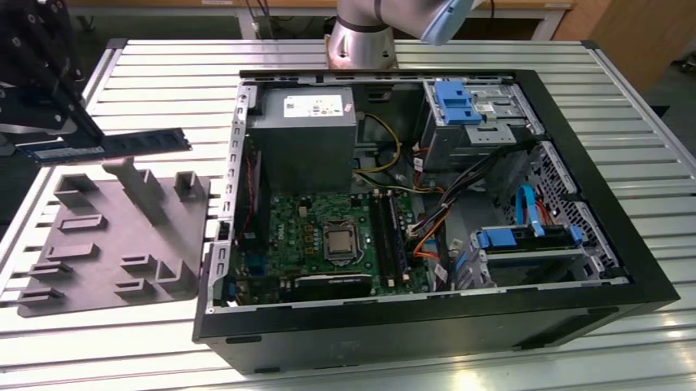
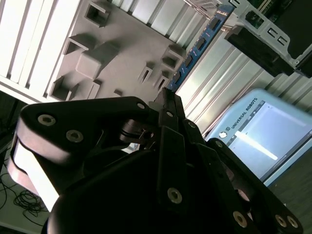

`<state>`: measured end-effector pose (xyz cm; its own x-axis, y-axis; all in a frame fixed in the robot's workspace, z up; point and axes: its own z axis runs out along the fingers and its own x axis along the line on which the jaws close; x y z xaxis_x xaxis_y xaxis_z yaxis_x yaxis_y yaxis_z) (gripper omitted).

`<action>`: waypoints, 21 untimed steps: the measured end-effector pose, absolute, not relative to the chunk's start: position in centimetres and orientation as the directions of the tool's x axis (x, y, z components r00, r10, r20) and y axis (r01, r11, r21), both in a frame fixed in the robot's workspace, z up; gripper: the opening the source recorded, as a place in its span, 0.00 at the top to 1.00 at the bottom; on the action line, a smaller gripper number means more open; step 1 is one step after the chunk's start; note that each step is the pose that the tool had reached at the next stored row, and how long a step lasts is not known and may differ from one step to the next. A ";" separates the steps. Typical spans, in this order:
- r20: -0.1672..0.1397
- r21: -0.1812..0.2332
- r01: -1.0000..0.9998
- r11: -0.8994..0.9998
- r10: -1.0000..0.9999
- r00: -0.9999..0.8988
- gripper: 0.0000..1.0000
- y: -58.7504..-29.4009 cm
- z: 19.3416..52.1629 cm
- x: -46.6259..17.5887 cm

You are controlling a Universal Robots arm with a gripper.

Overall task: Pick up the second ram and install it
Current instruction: 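Pick up the second ram and move it above second insertion slot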

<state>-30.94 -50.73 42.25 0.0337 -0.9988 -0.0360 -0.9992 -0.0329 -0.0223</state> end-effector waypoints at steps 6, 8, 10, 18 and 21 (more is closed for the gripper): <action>-0.036 -0.020 -0.999 -0.033 -0.999 0.033 0.88 -50.7 42.0 -30.4; -0.036 -0.020 -0.999 -0.033 -0.999 0.033 0.88 -50.6 41.9 -30.2; -0.036 -0.020 -0.999 -0.033 -0.999 0.033 0.88 -50.5 41.9 -30.0; -0.036 -0.018 -0.999 -0.033 -0.999 0.033 0.88 -50.2 41.7 -29.3; -0.036 -0.018 -0.999 -0.032 -0.999 0.033 0.88 -50.1 41.6 -28.9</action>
<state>-28.87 -50.08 41.58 0.0331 -0.9988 -0.0361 -0.9993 -0.0325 -0.0176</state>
